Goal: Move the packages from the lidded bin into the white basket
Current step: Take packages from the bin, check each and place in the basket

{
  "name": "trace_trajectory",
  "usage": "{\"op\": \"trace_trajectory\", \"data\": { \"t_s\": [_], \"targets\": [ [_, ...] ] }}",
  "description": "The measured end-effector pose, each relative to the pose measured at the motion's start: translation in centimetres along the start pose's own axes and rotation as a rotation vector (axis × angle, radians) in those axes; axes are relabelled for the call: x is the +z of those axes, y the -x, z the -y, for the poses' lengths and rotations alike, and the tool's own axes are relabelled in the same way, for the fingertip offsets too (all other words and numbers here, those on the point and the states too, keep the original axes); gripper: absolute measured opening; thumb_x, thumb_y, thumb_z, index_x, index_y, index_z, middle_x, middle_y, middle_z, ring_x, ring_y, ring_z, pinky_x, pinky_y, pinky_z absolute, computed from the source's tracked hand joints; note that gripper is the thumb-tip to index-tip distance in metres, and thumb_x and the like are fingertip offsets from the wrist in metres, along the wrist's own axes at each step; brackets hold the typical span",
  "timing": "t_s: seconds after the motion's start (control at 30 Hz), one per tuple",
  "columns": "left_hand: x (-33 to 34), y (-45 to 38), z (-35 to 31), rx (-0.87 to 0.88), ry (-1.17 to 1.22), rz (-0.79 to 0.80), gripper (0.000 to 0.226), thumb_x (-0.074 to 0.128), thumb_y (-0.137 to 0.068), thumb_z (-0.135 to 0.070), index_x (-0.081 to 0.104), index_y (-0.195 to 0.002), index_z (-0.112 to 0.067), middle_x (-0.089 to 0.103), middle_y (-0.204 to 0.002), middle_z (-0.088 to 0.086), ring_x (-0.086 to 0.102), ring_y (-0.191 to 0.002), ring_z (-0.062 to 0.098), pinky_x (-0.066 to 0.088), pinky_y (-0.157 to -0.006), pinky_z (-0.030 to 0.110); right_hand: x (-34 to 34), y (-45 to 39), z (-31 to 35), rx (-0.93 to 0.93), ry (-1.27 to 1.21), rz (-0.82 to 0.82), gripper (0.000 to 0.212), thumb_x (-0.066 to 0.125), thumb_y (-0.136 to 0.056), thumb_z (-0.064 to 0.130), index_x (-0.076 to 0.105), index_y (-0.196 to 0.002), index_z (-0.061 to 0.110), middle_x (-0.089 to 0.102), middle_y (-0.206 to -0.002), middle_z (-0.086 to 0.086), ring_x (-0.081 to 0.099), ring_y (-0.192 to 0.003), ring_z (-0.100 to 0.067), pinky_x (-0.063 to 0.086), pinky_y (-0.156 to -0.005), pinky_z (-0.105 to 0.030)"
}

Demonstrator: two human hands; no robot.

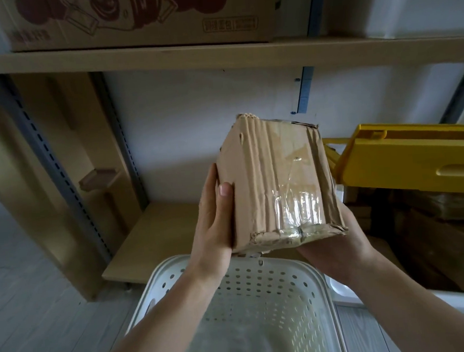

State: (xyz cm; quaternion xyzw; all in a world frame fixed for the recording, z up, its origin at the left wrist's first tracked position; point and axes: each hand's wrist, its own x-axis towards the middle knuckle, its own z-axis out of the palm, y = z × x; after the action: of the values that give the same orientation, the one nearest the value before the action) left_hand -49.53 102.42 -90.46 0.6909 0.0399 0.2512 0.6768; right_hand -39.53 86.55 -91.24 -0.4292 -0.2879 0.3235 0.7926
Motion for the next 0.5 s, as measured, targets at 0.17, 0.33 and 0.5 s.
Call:
{"op": "trace_trajectory", "data": {
  "t_s": [0.17,0.33,0.5],
  "targets": [
    [-1.2,-0.2,-0.5,-0.051,0.072,0.154,0.077,0.042,-0.091,-0.072,0.03,-0.158,-0.036,0.062,-0.141,-0.011,0.061,-0.128,0.011,0.053,-0.1,0.035,0.2,-0.1,-0.5,-0.045,0.156,-0.101,0.048,0.048,-0.096,0.032,0.052,-0.135,0.005,0.069,-0.111,-0.012,0.066,-0.104,-0.033,0.055,-0.084,-0.042],
    [-2.2,0.0,-0.6,-0.241,0.226,0.223,0.126,0.078,-0.047,-0.085,0.039,-0.154,-0.031,0.056,-0.148,0.007,0.054,-0.137,0.025,0.048,-0.11,0.05,1.2,-0.3,-0.1,-0.087,0.345,-0.127,0.056,0.049,-0.097,0.046,0.044,-0.151,0.029,0.061,-0.142,0.001,0.061,-0.128,-0.02,0.054,-0.097,-0.04],
    [-1.4,0.1,-0.1,-0.288,0.33,0.15,0.093,0.079,-0.07,-0.058,0.046,-0.151,-0.025,0.067,-0.133,0.005,0.065,-0.123,0.024,0.059,-0.093,0.038,1.4,-0.4,-0.3,-0.052,0.367,-0.184,0.039,0.044,-0.108,0.04,0.05,-0.145,0.031,0.066,-0.134,0.001,0.064,-0.124,-0.022,0.054,-0.096,-0.042]
  ]
}}
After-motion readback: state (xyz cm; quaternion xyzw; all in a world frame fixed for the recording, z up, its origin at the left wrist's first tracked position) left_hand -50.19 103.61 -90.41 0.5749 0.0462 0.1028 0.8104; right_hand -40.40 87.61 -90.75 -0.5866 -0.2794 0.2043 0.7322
